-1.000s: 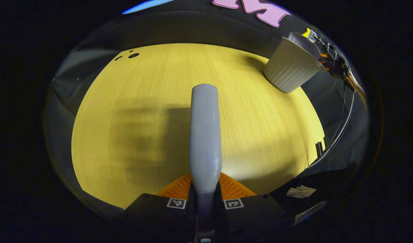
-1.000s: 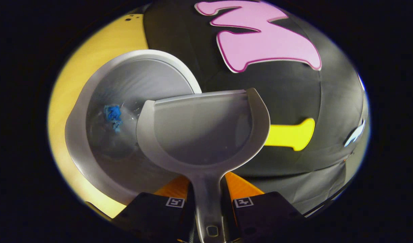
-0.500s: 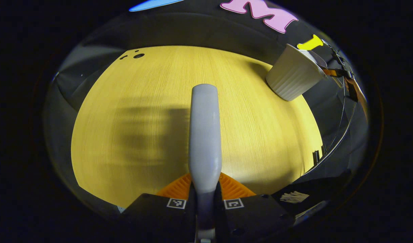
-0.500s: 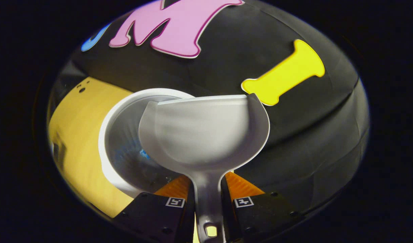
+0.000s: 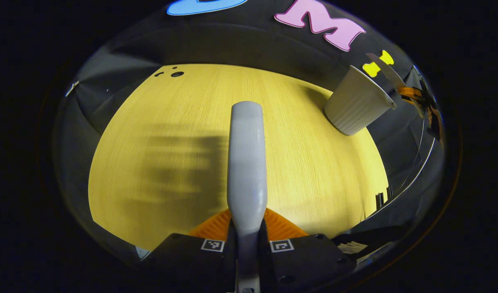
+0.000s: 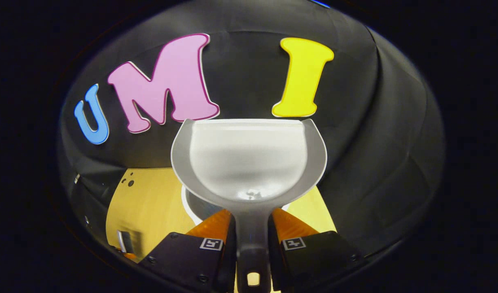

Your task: Pick up the small broom and dustpan from the desktop, sweep the trash into the dustpan with the broom, and then empty the trash into the garbage bin.

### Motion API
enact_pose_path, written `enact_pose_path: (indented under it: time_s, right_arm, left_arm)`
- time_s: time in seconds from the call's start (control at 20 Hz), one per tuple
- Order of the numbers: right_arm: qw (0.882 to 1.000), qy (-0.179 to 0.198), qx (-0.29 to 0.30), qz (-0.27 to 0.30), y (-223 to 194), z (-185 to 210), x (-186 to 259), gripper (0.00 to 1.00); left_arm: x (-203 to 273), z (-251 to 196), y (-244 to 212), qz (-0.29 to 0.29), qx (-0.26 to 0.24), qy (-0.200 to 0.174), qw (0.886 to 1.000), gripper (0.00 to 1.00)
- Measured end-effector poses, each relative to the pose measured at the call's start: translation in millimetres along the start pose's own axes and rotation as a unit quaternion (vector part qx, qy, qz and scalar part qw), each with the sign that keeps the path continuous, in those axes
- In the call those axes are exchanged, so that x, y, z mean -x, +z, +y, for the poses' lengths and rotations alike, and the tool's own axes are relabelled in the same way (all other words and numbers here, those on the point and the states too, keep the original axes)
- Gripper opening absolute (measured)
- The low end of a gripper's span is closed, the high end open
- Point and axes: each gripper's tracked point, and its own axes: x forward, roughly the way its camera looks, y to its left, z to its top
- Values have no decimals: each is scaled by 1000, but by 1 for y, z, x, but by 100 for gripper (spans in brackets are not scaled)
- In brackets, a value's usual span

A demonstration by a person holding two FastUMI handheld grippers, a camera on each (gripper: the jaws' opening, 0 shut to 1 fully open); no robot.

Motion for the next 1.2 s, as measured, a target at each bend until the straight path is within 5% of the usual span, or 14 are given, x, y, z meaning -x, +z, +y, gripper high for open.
enact_pose_path:
  time_s: [0.2, 0.5, 0.85, 1.2]
  right_arm:
    - [999, 21, 22, -21, -13, 22, 17, 38]
    - [991, 123, 24, 38, -58, 68, 17, 38]
    - [972, 158, 27, 174, -109, 68, -1, 38]
    - [962, 137, 44, 234, -130, 63, -5, 38]
  left_arm:
    - [8, 8, -5, -21, 22, 7, 1000, 26]
    - [22, 28, -17, -47, 32, 24, 998, 26]
    - [11, 46, -41, -10, 12, 44, 999, 26]
    - [-12, 50, -33, 24, -21, 66, 997, 26]
